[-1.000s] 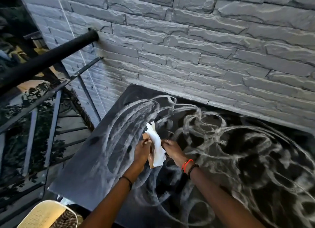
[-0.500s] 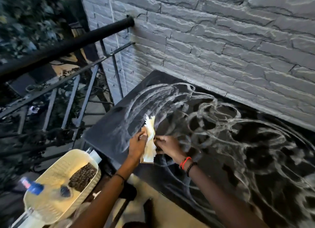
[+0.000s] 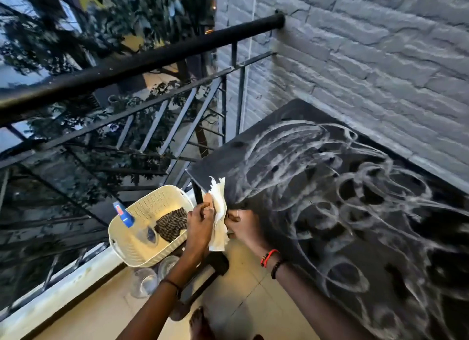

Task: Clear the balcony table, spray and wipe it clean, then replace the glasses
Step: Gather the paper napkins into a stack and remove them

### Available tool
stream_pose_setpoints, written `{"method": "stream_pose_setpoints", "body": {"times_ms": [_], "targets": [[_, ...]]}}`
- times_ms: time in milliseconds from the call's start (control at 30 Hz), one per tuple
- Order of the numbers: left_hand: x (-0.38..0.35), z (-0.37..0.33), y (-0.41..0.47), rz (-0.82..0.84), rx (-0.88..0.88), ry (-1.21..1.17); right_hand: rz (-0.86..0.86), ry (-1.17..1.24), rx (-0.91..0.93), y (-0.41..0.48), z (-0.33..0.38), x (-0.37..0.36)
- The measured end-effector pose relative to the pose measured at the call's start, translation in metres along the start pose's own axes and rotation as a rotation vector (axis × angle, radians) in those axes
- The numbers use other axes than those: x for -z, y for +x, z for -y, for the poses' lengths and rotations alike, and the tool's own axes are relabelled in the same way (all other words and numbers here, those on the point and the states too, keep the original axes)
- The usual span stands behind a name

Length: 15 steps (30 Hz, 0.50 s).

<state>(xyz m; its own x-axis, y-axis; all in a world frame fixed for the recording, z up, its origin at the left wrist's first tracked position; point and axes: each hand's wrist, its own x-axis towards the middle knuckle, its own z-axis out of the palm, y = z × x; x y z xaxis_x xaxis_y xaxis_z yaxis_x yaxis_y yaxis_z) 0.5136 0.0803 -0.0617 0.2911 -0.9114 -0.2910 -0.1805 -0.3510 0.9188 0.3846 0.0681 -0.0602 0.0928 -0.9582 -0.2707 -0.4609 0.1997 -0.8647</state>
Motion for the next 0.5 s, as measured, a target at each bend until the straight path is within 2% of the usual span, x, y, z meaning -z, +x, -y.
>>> {"method": "stream_pose_setpoints", "body": {"times_ms": [167, 400, 500], "targets": [[0.029, 0.027, 0.012, -0.034, 0.052, 0.038, 0.076, -0.062, 0.000, 0.015, -0.009, -0.044], [0.040, 0.074, 0.038, -0.021, 0.161, -0.025, 0.010, -0.311, 0.002, 0.024, -0.017, -0.087], [0.036, 0.089, 0.050, 0.047, 0.186, -0.029, -0.042, -0.370, -0.051, 0.032, -0.032, -0.099]]}}
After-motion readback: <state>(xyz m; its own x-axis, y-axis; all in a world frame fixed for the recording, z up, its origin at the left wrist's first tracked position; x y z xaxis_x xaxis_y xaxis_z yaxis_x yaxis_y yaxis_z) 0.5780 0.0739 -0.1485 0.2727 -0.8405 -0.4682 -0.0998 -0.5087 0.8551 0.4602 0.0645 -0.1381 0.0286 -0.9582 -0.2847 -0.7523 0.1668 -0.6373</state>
